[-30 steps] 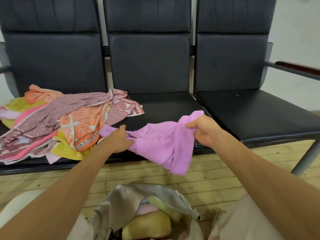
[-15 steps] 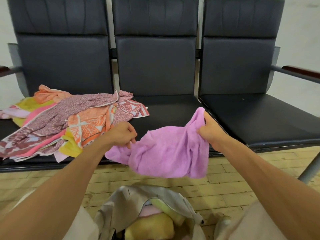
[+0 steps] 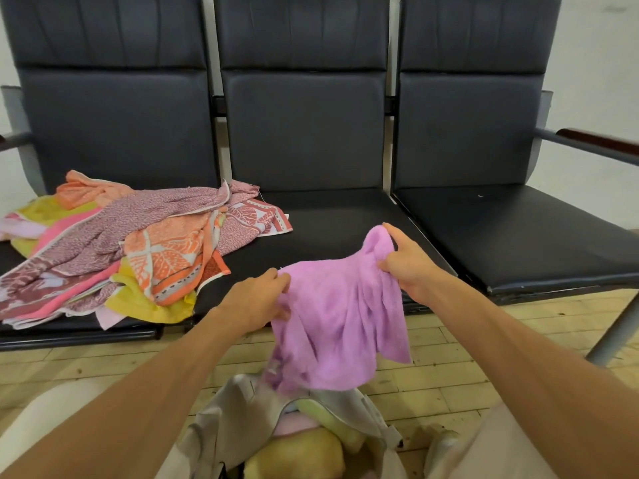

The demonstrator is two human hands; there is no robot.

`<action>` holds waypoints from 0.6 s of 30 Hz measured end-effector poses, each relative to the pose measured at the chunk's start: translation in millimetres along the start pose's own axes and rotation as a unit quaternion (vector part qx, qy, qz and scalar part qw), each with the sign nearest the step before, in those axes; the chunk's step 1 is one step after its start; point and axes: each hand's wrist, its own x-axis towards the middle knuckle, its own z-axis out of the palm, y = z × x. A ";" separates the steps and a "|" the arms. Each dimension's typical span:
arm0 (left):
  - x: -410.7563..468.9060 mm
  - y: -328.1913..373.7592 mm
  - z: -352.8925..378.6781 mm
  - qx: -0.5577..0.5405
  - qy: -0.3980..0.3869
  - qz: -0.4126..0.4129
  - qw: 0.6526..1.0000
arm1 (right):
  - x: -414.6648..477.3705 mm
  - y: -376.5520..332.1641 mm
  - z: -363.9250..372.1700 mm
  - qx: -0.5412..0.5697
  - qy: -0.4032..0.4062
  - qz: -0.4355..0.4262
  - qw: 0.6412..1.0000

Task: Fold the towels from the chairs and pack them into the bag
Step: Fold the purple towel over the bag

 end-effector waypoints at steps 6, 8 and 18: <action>13.9 6.7 -6.9 -0.199 0.068 -0.041 0.977 | 3.1 2.7 -0.4 -0.097 0.050 0.002 0.994; 15.9 11.8 -24.4 -0.425 0.115 -0.087 0.894 | 4.2 4.3 -1.7 -0.225 0.052 -0.034 0.972; 23.3 -0.4 -61.2 -0.481 0.224 -0.206 0.823 | 25.6 3.3 -1.2 0.114 0.132 0.048 0.984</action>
